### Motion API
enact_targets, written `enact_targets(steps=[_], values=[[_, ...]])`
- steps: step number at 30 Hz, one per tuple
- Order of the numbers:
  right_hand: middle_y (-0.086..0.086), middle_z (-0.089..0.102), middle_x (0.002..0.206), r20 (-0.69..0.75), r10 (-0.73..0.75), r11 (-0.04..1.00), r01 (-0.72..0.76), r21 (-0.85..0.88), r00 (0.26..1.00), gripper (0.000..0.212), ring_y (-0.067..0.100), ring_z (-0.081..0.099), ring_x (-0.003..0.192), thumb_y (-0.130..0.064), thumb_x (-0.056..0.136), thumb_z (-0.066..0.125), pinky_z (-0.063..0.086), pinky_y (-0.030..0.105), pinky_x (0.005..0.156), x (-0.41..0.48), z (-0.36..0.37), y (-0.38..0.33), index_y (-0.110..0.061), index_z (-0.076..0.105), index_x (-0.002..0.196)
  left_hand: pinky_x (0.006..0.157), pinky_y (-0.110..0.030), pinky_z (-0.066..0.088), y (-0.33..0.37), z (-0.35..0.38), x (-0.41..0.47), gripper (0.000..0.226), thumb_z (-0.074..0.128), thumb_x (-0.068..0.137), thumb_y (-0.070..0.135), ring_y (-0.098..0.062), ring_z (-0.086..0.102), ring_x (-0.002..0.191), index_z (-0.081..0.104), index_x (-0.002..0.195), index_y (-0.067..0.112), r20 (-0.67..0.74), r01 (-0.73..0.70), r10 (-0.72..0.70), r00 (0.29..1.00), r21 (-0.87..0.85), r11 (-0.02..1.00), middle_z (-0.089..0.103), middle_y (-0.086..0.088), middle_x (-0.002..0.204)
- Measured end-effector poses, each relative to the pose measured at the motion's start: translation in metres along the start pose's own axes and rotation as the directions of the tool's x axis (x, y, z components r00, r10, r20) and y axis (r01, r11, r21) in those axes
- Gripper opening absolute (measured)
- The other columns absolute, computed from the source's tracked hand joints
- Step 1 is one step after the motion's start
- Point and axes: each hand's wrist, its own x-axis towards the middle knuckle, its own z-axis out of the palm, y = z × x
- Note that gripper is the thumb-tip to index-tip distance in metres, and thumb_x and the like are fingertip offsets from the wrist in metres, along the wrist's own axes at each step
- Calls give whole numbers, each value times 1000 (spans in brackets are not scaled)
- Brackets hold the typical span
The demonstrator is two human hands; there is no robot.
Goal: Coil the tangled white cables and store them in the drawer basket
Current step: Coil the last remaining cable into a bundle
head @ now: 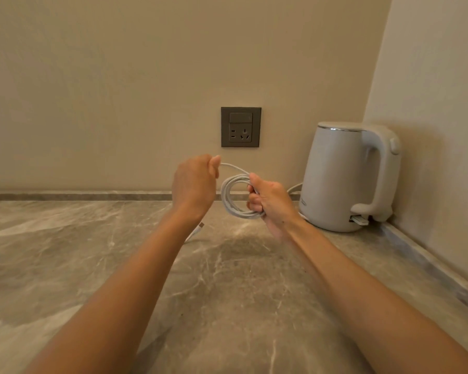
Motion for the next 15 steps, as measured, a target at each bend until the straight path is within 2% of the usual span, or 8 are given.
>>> enact_targets(steps=[3,5,7,9,12,15], values=[[-9,36,51,-105,-44,997,37,-67,994,35,2,31,41,-25,101,39,27,18,48,3,-6,3,-16,47,68,55,-17,32,11,0,-1,34,41,98,23,-8,42,56,59,72,13,50,-125,133,990,-146,981,46,7,58],[-9,34,48,-177,-25,999,33,43,984,35,2,31,39,-23,102,37,28,18,47,5,-12,0,-15,46,70,49,-9,29,20,5,-5,33,45,97,21,-2,36,50,63,71,10,124,-185,214,969,-212,960,42,10,52],[-7,32,49,-214,14,973,36,228,977,33,2,31,37,-21,103,36,29,16,42,7,-16,-5,-13,46,72,44,-11,28,23,11,-9,35,47,96,20,-2,35,43,62,67,11,223,-183,244,944,-265,947,40,11,46],[-6,32,48,-201,40,925,40,378,979,34,1,31,35,-20,103,35,30,14,39,9,-19,-10,-12,44,71,38,-10,23,22,15,-12,38,46,96,19,-2,34,33,56,60,15,350,-95,228,909,-358,929,39,10,37],[-7,33,43,-154,43,880,35,473,987,37,1,30,34,-21,104,32,30,13,37,10,-20,-16,-12,42,69,33,-14,21,20,15,-16,38,41,99,19,-2,25,28,50,63,12,529,125,169,831,-475,871,35,9,35],[-7,32,40,-107,44,841,21,541,993,38,3,29,34,-22,104,32,28,14,39,12,-24,-22,-13,41,68,33,-14,19,17,12,-19,37,39,100,21,-4,22,32,47,65,11,652,223,160,741,-463,858,34,9,39]])
